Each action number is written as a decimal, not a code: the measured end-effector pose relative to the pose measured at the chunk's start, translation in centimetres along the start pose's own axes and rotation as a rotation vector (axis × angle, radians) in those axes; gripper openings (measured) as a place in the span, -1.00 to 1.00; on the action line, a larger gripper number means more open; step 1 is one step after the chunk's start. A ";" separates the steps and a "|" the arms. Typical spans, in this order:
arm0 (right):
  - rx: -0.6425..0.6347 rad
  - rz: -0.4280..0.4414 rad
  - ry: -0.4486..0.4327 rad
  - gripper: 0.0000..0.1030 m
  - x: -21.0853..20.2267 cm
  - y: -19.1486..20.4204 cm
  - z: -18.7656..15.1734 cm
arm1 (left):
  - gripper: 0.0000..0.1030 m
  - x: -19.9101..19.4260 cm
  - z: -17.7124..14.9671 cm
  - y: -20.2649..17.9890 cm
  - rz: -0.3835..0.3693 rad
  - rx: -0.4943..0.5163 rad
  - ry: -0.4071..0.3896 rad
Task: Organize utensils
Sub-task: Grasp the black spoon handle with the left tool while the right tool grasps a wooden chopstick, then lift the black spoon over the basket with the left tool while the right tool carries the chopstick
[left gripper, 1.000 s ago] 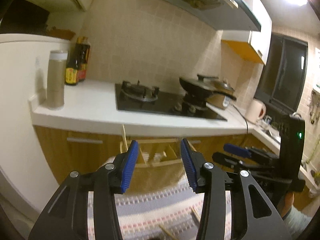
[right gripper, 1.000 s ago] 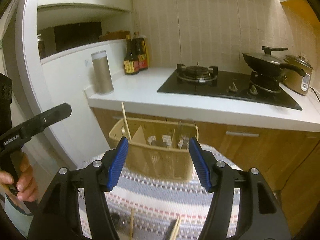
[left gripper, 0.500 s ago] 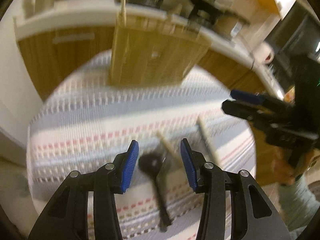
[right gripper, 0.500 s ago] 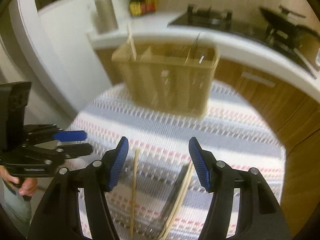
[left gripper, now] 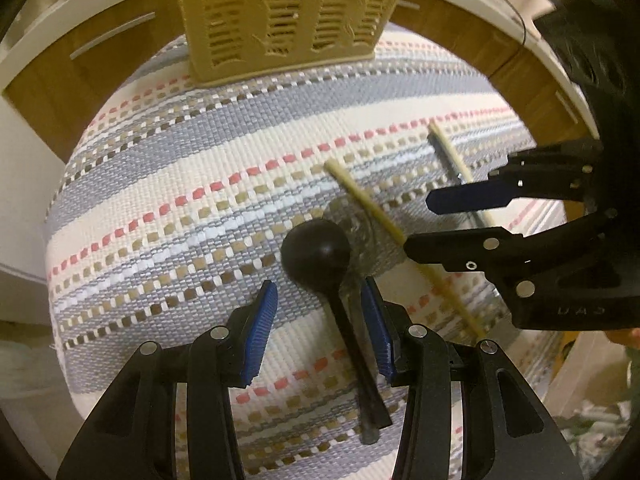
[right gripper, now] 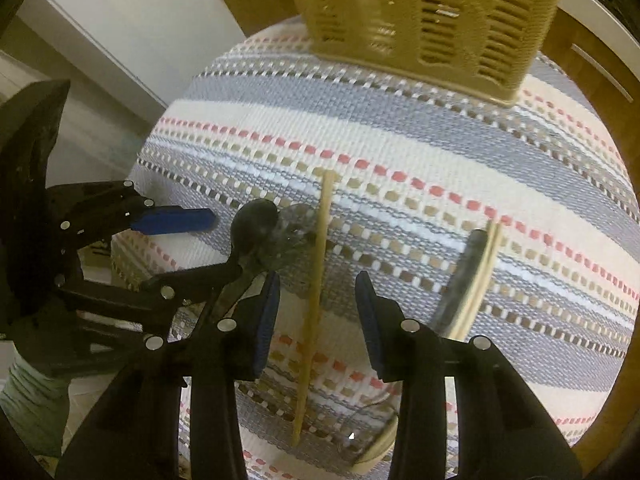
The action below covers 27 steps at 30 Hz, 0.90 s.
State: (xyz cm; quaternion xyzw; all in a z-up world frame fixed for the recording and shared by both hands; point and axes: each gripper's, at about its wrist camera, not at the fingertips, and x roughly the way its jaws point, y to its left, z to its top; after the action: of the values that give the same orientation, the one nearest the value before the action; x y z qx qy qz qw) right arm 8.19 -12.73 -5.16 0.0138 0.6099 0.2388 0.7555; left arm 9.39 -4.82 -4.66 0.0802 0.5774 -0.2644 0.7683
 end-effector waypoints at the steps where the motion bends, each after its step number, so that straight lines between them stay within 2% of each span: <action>1: -0.004 -0.008 0.005 -0.31 0.3 0.2 0.1 | -0.21 0.4 0.0 -0.1 0.013 0.005 0.008; 5: -0.017 -0.039 0.022 -0.51 1.6 0.5 0.4 | -0.42 0.7 0.3 -0.2 0.043 0.012 -0.004; 9: -0.068 -0.116 0.007 -0.75 2.2 1.7 0.5 | -0.80 0.4 -0.3 0.6 0.070 0.001 -0.024; 11: -0.096 -0.168 0.000 -0.88 2.5 2.3 0.5 | -0.87 0.2 -0.3 1.0 0.074 -0.010 -0.034; 12: -0.114 -0.194 -0.003 -0.89 2.6 2.6 0.5 | -0.88 0.1 -0.3 1.1 0.072 -0.016 -0.039; 14: -0.112 -0.194 -0.002 -0.91 2.6 2.7 0.5 | -0.89 0.0 -0.4 1.5 0.064 -0.029 -0.047; 17: -0.094 -0.192 -0.009 -0.92 2.2 2.1 0.6 | -0.90 -0.5 -0.7 2.0 0.091 -0.042 -0.066; 27: -0.052 -0.130 -0.070 -0.92 -1.0 -0.4 0.3 | -0.90 -1.1 -0.7 3.2 0.099 -0.049 -0.061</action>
State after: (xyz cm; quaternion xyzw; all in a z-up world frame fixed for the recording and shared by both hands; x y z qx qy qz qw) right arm 8.46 -13.41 -4.33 -0.0373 0.5764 0.2043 0.7903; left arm 10.19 -1.45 -4.49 0.0817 0.5552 -0.2142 0.7995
